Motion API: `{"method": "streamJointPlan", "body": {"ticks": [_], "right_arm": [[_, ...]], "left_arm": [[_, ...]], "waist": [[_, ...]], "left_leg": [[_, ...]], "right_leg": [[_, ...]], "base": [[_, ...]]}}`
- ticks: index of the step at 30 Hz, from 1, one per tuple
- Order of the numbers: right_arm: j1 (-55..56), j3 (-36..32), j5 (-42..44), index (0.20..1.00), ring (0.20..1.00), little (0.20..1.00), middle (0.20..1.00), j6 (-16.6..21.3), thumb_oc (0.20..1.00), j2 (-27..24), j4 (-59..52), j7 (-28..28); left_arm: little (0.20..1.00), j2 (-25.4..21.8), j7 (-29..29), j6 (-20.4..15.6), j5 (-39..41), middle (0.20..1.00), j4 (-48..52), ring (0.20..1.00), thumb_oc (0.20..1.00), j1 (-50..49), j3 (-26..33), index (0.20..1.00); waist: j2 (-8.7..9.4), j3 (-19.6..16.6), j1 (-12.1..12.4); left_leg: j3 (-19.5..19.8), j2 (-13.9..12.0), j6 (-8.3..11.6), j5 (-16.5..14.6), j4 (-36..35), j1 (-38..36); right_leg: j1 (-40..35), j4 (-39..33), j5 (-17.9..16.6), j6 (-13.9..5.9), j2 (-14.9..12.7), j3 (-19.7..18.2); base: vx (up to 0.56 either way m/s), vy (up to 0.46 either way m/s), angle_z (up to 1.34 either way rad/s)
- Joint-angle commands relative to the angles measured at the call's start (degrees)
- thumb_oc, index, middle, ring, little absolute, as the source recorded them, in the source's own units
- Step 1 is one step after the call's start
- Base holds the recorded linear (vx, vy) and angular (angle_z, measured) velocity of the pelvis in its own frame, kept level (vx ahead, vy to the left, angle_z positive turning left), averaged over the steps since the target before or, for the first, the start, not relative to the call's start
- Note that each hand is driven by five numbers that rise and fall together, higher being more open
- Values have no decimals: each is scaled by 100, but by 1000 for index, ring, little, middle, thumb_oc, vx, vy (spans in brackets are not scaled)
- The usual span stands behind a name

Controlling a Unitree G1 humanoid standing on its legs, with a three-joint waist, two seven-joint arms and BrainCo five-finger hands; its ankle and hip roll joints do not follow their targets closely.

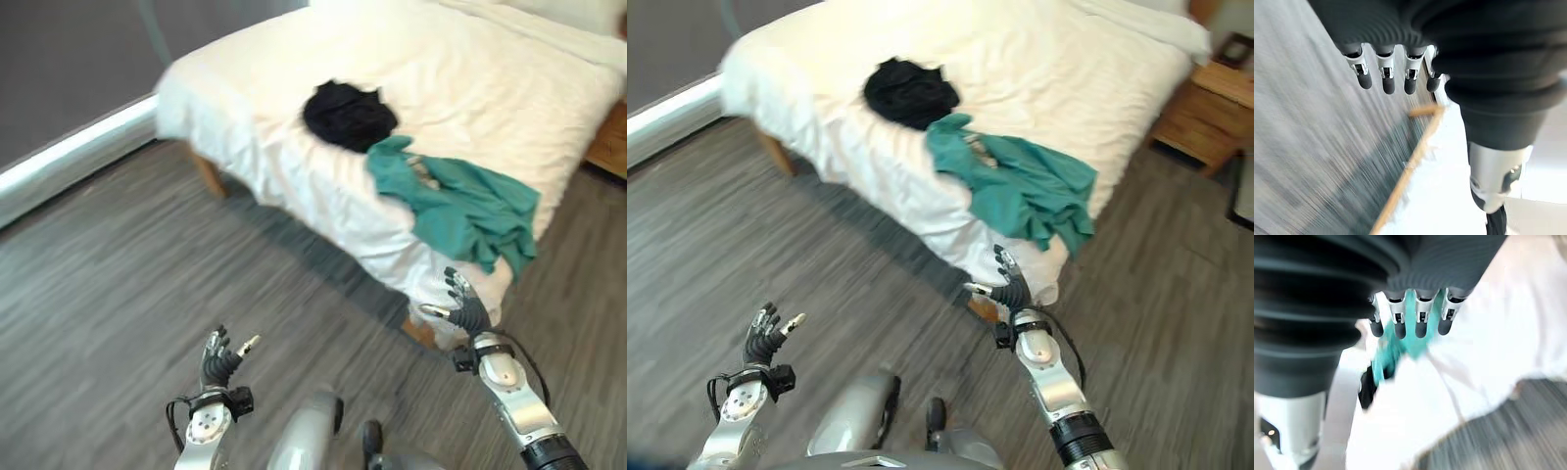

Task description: Pick up bed clothes into laundry basket.

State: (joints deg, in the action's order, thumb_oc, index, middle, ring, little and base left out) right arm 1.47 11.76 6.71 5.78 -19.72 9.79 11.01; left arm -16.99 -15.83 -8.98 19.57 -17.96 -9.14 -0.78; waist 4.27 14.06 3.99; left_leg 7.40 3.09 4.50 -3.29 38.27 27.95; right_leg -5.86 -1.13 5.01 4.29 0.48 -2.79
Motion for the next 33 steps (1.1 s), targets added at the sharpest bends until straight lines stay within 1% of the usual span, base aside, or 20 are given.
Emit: {"method": "streamJointPlan", "body": {"ticks": [1,2,4,5,7,8,9,10,12,13,14,15,16,17,22,23,26,29,30,33], "right_arm": [[-189,-32,-379,1000,1000,1000,1000,202,1000,-22,-429,177],[-187,-34,-380,1000,1000,1000,1000,200,1000,-23,-432,177],[-248,-185,-675,1000,1000,1000,1000,231,1000,-138,-649,331],[-226,-241,-743,1000,1000,1000,1000,238,1000,-149,-729,315],[-123,-530,-947,1000,1000,1000,1000,236,1000,-248,-945,347],[-144,-609,-1042,1000,1000,1000,1000,227,1000,-338,-1001,388],[-226,-654,-1170,1000,1000,1000,1000,191,1000,-396,-1048,446],[-383,-731,-1382,1000,1000,1000,1000,138,1000,-515,-1102,490],[-826,-688,-1736,1000,1000,1000,1000,27,1000,-734,-1060,595],[-1049,-653,-1984,1000,1000,1000,1000,-31,1000,-828,-1070,665],[-1480,-510,-2398,1000,1000,1000,1000,-114,1000,-896,-897,720],[-1496,-500,-2404,1000,1000,1000,1000,-112,1000,-894,-883,725],[-1651,-439,-2525,1000,1000,1000,1000,-148,1000,-872,-826,727],[-1859,-267,-2650,1000,1000,1000,1000,-179,1000,-829,-711,737],[-2196,260,-2943,1000,1000,1000,1000,-376,1000,-792,-23,626],[-2374,510,-2975,1000,1000,1000,1000,-490,1000,-761,614,655],[-2754,896,-2809,1000,1000,1000,1000,-672,1000,-588,2089,726],[-3017,1151,-2676,1000,1000,1000,1000,-866,1000,-271,3712,732],[-3098,1173,-2524,1000,1000,1000,1000,-939,1000,-14,4635,734],[-3069,1060,-2277,1000,1000,1000,1000,-983,1000,198,5356,711]], "left_arm": [[1000,-267,-239,-321,-224,1000,542,1000,1000,69,350,1000],[1000,-265,-240,-320,-225,1000,543,1000,1000,70,349,1000],[1000,-325,-413,-365,-421,1000,668,1000,1000,60,482,1000],[1000,-327,-440,-389,-493,1000,681,1000,1000,56,520,1000],[1000,-326,-469,-431,-612,1000,804,1000,1000,-7,643,1000],[1000,-379,-496,-502,-569,1000,892,1000,1000,1,710,1000],[1000,-445,-514,-538,-552,1000,997,1000,1000,8,790,1000],[1000,-535,-505,-578,-486,1000,1141,1000,1000,9,912,1000],[1000,-704,-518,-641,-333,1000,1234,1000,1000,-41,1027,1000],[1000,-714,-516,-648,-274,1000,1261,1000,1000,-49,1024,1000],[1000,-655,-443,-665,-201,1000,1228,1000,1000,-136,1030,1000],[1000,-652,-440,-667,-199,1000,1227,1000,1000,-136,1037,1000],[1000,-604,-374,-669,-156,1000,1206,1000,1000,-227,1033,1000],[1000,-542,-279,-666,-78,1000,1172,1000,1000,-285,978,1000],[1000,-398,119,-637,174,1000,1002,1000,1000,-373,552,1000],[1000,-432,219,-621,229,1000,993,1000,1000,-389,358,1000],[1000,-591,323,-639,335,1000,1002,1000,1000,-282,131,1000],[1000,-787,422,-686,404,1000,1199,1000,1000,-283,69,1000],[1000,-857,462,-694,517,1000,1265,1000,1000,-289,83,1000],[1000,-909,468,-695,606,1000,1333,1000,1000,-264,110,1000]], "waist": [[60,211,318],[58,210,319],[-27,96,327],[-98,33,283],[-296,-182,161],[-319,-236,111],[-353,-280,160],[-342,-282,220],[-385,-282,409],[-427,-294,456],[-448,-320,606],[-450,-316,593],[-475,-350,687],[-468,-373,752],[-272,-520,911],[-209,-549,970],[-154,-550,1089],[-168,-536,1212],[-183,-545,1278],[-215,-558,1320]], "left_leg": [[282,21,-111,486,-3157,-1375],[285,12,-107,531,-3218,-1397],[1087,-123,39,621,-3919,-1575],[1214,-218,49,685,-4163,-1751],[1220,-364,35,777,-4327,-2049],[1112,-370,23,792,-4327,-2228],[965,-410,-23,818,-4327,-2352],[710,-489,-25,790,-4327,-2454],[311,-595,-53,690,-4327,-2634],[167,-657,-64,679,-4327,-2645],[-193,-737,-78,576,-4327,-2680],[-188,-737,-79,573,-4327,-2681],[-376,-805,-78,536,-4327,-2705],[-498,-841,-87,466,-4327,-2737],[-619,-697,-140,324,-4327,-2756],[-570,-639,-139,303,-4327,-2746],[-510,-580,-115,316,-4327,-2689],[-465,-539,-104,337,-4327,-2616],[-455,-526,-98,326,-4327,-2585],[-434,-506,-93,313,-4327,-2561]], "right_leg": [[-219,-332,-178,-711,-53,-71],[-209,-327,-187,-709,-49,-72],[-349,-140,6,-757,-36,-488],[-380,-61,84,-778,-11,-618],[-307,273,198,-877,-14,-832],[-284,479,195,-965,-84,-874],[-170,656,130,-1060,-128,-923],[-44,819,20,-1161,-226,-746],[259,1191,-202,-1283,-556,265],[413,1314,-257,-1304,-645,728],[454,1170,-210,-1316,-933,1679],[442,1157,-214,-1319,-932,1689],[404,1073,-237,-1337,-1104,2135],[295,882,-320,-1331,-1216,2392],[-22,247,-715,-1437,-1376,2446],[-112,22,-756,-1456,-1348,2404],[-197,-222,-843,-1488,-1332,2381],[-225,-354,-882,-1516,-1330,2349],[-216,-387,-839,-1523,-1349,2351],[-200,-387,-800,-1527,-1375,2349]], "base": [[434,241,-87],[406,239,-113],[361,234,-135],[395,353,-175],[339,428,-169],[252,427,-136],[211,362,-132],[179,287,-139],[138,191,-109],[40,201,-173],[13,163,-173],[13,122,-146],[20,41,-63],[31,47,-29],[79,29,-23],[118,11,23],[68,-10,23],[38,-3,30],[38,6,4],[2,4,3]]}}
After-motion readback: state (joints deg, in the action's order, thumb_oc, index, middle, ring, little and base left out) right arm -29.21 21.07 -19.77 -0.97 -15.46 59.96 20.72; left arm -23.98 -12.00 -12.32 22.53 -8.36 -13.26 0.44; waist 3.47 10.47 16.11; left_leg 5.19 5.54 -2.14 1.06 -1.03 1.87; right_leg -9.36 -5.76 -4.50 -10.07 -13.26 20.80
